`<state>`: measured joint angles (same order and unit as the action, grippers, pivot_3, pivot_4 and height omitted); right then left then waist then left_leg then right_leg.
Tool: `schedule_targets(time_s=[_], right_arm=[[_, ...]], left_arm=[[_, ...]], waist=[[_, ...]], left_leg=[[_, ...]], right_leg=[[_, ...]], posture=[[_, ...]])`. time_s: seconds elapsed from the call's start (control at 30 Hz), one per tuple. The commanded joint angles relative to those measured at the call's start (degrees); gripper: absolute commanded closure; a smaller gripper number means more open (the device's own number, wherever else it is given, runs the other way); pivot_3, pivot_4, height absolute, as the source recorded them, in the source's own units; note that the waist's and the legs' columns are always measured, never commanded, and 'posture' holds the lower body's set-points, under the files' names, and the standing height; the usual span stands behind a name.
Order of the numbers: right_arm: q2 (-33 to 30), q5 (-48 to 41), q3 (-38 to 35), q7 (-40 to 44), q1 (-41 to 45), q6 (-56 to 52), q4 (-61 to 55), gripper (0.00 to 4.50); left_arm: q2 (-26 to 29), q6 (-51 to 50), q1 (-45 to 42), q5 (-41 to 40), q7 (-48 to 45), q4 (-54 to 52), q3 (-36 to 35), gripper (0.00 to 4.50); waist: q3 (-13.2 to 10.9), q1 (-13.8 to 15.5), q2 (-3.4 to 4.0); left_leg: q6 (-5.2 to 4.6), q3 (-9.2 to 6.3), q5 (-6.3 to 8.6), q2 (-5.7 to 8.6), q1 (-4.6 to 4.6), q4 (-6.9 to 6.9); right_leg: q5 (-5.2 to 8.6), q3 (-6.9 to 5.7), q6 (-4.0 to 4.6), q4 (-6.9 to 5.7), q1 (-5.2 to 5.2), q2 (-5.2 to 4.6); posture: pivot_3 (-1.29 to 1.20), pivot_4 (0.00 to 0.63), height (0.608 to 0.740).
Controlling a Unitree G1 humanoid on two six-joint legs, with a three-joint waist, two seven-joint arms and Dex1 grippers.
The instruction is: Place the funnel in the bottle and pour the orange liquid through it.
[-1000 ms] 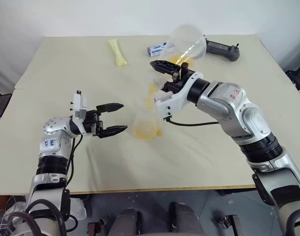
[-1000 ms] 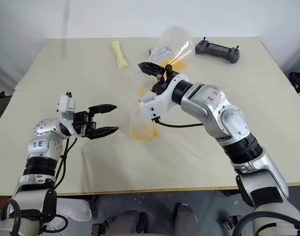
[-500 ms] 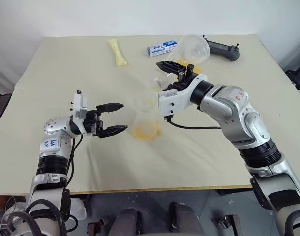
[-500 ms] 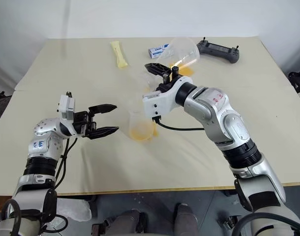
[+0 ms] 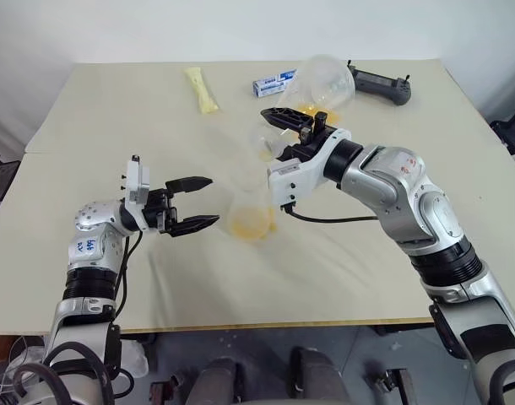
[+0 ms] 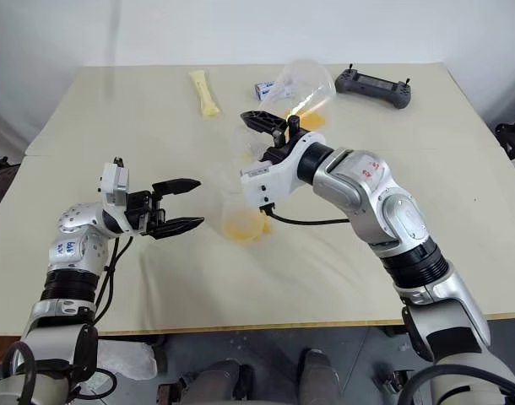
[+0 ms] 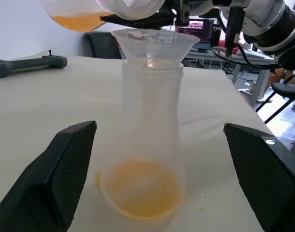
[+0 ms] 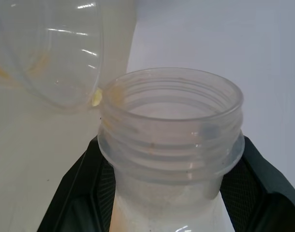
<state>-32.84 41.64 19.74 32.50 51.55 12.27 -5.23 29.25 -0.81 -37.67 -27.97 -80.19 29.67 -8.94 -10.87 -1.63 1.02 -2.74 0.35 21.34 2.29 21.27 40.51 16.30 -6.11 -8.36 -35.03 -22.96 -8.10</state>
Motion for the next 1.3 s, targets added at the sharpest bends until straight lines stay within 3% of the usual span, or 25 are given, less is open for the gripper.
schedule_targets(time_s=[0.03,1.3], right_arm=[[0.05,0.39,-0.67,-1.03,1.97,1.60,-1.36,2.04],[-1.94,6.20,-0.57,-2.59,4.67,12.99,3.00,2.04]], left_arm=[[-0.01,0.59,-0.57,-0.46,0.02,-1.46,-0.45,0.00],[-0.51,1.58,-1.36,-0.29,-0.17,-0.30,-0.50,0.00]], waist=[[0.00,0.00,0.00],[0.00,-0.03,0.00]], left_leg=[[0.00,0.00,0.00,0.00,0.00,0.00],[0.00,0.00,0.00,0.00,0.00,0.00]], right_leg=[[0.00,0.00,0.00,0.00,0.00,0.00],[0.00,0.00,0.00,0.00,0.00,0.00]], posture=[[0.00,0.150,0.740],[0.00,0.150,0.740]])
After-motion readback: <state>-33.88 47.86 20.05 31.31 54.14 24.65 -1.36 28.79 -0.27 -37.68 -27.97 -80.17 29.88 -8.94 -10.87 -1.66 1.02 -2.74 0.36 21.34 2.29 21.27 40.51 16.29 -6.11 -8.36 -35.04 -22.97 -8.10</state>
